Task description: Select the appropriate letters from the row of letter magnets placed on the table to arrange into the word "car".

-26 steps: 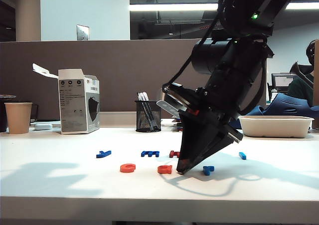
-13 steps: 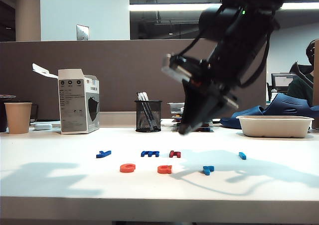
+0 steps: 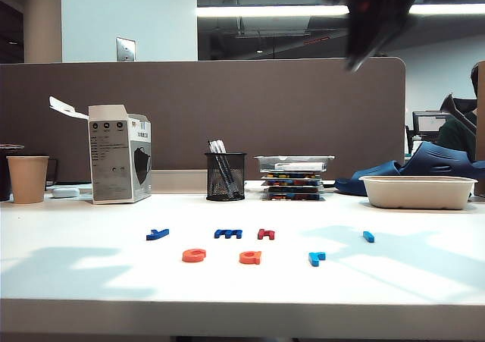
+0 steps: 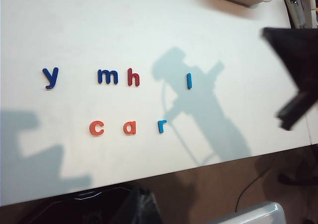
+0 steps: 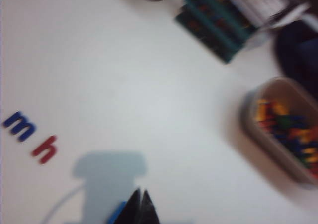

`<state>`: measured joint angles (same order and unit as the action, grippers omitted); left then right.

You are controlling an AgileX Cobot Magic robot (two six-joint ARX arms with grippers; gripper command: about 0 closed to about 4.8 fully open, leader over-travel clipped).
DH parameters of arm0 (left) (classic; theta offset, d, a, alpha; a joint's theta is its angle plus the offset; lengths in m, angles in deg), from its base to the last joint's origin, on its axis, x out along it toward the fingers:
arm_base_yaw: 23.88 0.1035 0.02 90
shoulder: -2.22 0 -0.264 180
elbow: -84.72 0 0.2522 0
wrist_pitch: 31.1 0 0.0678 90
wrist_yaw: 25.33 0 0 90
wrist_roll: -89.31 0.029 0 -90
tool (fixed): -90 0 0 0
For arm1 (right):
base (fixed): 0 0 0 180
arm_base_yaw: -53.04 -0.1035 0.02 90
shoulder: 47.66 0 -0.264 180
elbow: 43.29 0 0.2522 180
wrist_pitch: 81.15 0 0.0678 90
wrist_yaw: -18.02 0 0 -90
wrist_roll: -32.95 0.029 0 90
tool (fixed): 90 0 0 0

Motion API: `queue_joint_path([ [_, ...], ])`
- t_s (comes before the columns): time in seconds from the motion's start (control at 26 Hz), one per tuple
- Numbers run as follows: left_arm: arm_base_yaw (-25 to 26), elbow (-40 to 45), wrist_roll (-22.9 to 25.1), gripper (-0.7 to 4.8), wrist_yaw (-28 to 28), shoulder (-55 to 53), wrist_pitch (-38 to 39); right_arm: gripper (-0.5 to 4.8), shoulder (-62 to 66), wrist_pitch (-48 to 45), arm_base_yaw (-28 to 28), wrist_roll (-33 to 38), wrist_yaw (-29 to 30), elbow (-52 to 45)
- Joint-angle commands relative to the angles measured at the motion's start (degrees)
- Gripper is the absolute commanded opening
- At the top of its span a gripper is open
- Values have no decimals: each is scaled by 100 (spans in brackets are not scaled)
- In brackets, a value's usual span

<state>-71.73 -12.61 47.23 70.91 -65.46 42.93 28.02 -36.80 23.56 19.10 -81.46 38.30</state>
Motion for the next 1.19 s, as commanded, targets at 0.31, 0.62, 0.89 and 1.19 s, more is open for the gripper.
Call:
queue_joint_path([
  [0.31,4,-13,7,-5,22,15,-39,-1,-1843,483,1419,-168,-125,22],
  [0.62,4,-13,4,-5,20,15,-39,-2,-3088,772,2942,321,472,-332],
  [0.89,4,-13,7,-5,20,15,-39,-2,-4181,450,3064,588,623,-1506],
  [1.19,4,-13,4,-5,20,15,-37,-2,-5641,131,3062,960,693,-2907],
])
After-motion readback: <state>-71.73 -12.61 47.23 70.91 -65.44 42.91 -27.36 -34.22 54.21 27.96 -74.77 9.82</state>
